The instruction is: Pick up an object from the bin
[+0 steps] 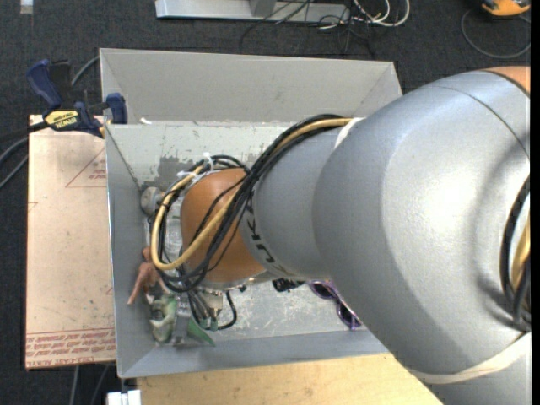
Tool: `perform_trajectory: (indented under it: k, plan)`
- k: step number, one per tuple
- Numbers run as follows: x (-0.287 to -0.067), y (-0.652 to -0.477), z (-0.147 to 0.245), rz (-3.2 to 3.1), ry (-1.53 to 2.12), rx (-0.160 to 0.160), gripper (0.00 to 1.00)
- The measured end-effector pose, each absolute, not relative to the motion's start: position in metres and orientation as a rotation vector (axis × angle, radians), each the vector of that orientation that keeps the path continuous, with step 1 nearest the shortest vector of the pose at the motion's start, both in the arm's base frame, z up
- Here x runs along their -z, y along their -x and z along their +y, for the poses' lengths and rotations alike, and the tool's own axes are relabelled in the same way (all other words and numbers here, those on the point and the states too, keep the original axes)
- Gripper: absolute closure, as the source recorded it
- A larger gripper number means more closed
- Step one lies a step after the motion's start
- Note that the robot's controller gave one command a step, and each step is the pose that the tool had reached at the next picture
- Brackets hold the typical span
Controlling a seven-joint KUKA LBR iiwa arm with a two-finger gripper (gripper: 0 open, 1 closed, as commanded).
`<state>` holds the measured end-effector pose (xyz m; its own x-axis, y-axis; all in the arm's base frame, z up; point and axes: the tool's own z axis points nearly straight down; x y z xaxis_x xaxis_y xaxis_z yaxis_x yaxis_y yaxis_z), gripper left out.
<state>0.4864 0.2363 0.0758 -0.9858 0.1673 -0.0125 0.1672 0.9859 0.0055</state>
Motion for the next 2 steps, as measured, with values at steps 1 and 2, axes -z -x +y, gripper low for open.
perform_trajectory:
  k: [1, 2]
  plan:
    - [-0.0758, -0.4864, 0.2362, 3.118, -0.263, -0.006, 1.00]
    - [-0.0781, -0.4862, 0.2350, 3.119, -0.267, -0.004, 1.00]
